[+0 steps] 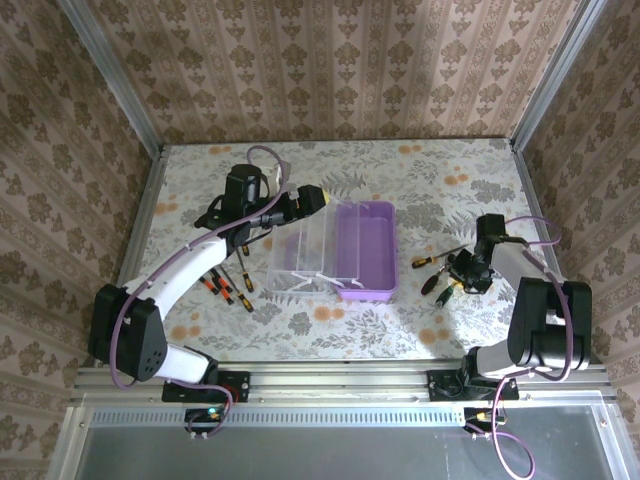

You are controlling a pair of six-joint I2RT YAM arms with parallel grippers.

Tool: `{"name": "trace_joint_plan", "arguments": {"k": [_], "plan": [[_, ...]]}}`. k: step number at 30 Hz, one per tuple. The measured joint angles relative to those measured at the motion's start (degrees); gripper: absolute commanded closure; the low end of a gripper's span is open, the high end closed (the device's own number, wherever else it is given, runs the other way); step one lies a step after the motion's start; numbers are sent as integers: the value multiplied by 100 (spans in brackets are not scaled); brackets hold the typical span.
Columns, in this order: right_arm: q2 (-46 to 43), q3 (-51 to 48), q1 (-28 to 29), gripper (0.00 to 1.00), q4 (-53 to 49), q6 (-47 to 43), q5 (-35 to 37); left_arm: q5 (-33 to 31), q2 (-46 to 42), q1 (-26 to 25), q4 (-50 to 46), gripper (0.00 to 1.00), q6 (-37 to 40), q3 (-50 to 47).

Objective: Pack the tool kit

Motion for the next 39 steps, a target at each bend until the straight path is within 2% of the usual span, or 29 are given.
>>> {"name": "trace_joint_plan", "arguments": {"k": [20,32,39], "plan": [[-597,7,107,100,-61,2,127,-92,0,-42,-205,0,170,0],[-857,844,776,100,-402,0,131,-422,-2,-20,-610,0,614,87],[-863,1375,1279,100,-643,-17,195,-494,-13,249,-651,0,658,92]]}}
